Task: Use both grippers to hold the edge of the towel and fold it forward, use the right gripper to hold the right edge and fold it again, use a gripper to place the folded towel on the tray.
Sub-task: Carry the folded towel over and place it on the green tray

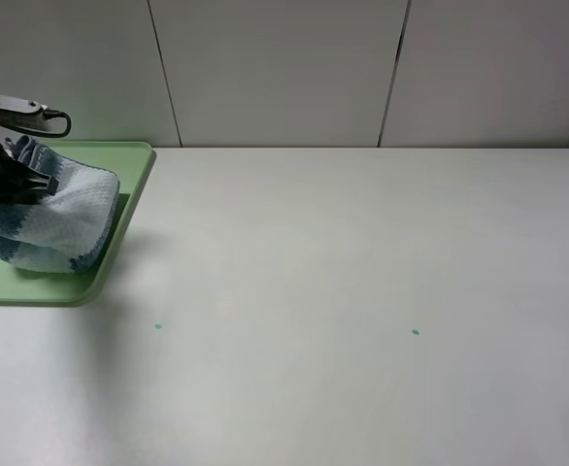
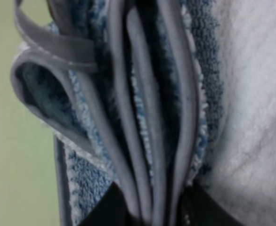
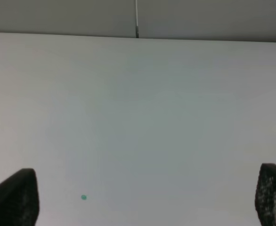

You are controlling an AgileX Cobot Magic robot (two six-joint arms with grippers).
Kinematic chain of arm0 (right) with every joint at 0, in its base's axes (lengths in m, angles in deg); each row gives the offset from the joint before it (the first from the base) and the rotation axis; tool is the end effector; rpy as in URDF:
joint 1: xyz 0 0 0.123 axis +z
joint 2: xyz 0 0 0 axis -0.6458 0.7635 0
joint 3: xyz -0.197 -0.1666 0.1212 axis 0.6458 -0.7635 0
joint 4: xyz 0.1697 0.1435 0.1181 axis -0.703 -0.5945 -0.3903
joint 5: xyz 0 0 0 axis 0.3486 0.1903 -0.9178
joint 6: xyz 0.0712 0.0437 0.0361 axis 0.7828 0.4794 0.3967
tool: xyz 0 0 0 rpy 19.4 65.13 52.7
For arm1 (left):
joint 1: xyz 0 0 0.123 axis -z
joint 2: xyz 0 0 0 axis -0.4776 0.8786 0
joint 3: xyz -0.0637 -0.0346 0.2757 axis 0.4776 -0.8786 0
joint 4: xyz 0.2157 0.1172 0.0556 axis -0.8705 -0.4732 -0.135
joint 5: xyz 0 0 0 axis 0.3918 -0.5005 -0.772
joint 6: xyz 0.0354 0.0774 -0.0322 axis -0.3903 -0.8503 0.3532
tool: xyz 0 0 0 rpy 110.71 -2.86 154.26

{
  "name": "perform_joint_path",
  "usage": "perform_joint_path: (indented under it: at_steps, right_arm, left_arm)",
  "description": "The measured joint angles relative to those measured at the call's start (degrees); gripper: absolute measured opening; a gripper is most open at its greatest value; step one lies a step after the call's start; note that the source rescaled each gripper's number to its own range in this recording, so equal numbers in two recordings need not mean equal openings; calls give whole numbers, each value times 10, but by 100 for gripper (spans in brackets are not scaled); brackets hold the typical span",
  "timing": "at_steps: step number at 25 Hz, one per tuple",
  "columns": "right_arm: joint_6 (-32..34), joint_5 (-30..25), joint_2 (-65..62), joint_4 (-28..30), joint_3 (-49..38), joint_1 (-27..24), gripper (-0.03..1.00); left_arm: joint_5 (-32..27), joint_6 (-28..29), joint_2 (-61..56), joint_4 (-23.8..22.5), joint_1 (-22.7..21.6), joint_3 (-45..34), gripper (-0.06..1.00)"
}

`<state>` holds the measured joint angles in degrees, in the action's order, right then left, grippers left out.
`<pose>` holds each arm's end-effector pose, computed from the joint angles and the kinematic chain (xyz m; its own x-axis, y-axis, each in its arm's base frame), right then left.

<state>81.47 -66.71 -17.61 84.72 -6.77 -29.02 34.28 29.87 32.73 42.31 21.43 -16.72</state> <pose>-0.0041 0.0001 0.2799 -0.4183 -0.0521 -0.9068 -0.1911 0.9811 0.0317 0.3412 0.0454 0.1707 -0.8035 0.1822 -0.5668 0.0865 0.9777 0.1916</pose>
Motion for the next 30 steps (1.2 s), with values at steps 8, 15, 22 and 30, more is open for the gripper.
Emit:
perform_joint_path:
  at_steps: [8,15,22,30]
  right_arm:
    - [0,0,0,0,0,0,100]
    - [0,0,0,0,0,0,100]
    - [0,0,0,0,0,0,100]
    - [0,0,0,0,0,0,100]
  left_arm:
    - [3,-37,0,0,-21,-16,72]
    - [3,-38,0,0,-26,-17,99]
    - [3,-38,0,0,-26,-17,100]
    - [-16,-37,-53,0,-26,-17,100]
